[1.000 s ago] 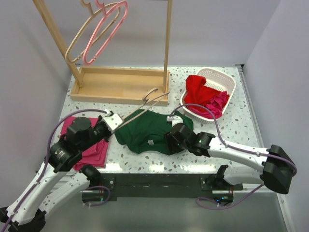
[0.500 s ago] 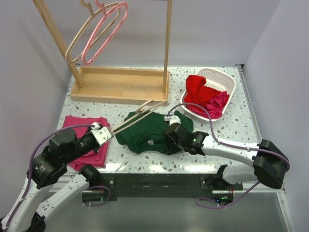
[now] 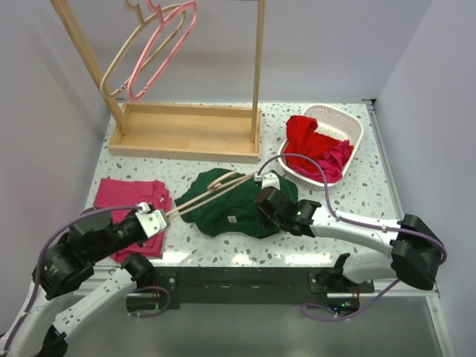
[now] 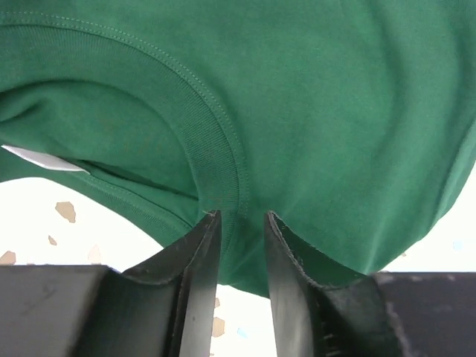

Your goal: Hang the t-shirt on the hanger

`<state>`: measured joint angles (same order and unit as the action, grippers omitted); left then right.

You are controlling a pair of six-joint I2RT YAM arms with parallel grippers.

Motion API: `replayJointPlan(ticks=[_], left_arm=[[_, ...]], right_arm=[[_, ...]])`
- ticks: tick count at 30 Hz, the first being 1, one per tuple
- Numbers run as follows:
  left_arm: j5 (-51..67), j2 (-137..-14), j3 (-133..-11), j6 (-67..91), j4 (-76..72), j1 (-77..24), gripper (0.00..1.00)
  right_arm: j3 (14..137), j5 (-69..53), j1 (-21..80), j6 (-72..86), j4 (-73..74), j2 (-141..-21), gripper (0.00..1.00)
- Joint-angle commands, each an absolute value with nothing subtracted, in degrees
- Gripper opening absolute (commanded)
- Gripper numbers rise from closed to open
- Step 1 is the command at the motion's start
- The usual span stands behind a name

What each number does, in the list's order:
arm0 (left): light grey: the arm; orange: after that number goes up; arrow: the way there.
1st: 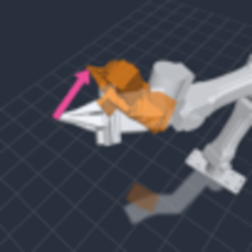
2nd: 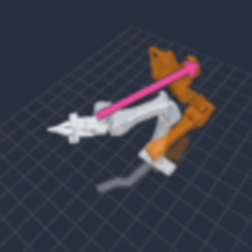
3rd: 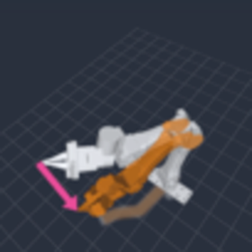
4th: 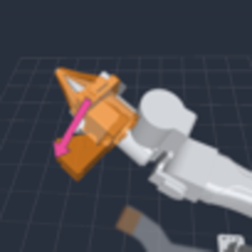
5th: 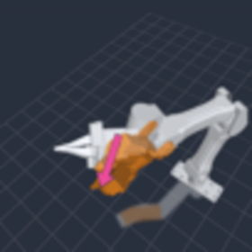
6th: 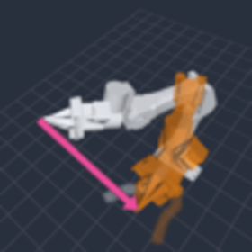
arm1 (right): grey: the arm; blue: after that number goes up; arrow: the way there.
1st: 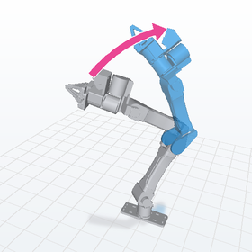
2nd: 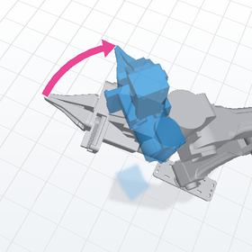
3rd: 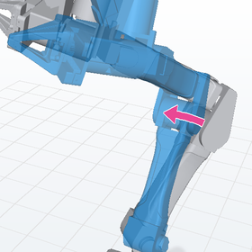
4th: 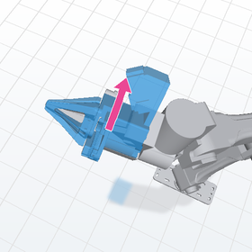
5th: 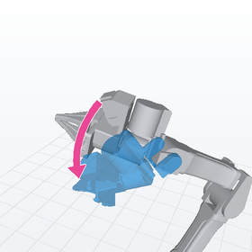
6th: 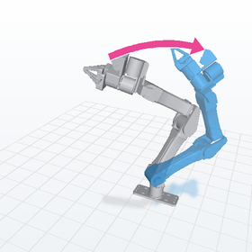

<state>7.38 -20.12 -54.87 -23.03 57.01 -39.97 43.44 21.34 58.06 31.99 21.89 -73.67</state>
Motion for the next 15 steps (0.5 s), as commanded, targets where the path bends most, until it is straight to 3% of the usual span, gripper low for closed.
replayJointPlan(ticks=[1, 5, 15], left_arm=[[3.8, -20.2, -55.3, -23.6, 56.6, -41.3, 0.0], [4.6, -19.6, -56.0, -23.6, 56.5, -41.9, 0.0], [0.2, -19.3, -56.5, -23.2, 59.7, -45.6, 0.0]], right_arm=[[46.2, 22.7, 60.8, 32.3, 21.8, -74.1, 0.39], [48.0, 25.5, 63.0, 33.0, 24.0, -77.2, 0.45], [47.6, 28.3, 63.6, 36.0, 24.3, -81.3, 0.41]])
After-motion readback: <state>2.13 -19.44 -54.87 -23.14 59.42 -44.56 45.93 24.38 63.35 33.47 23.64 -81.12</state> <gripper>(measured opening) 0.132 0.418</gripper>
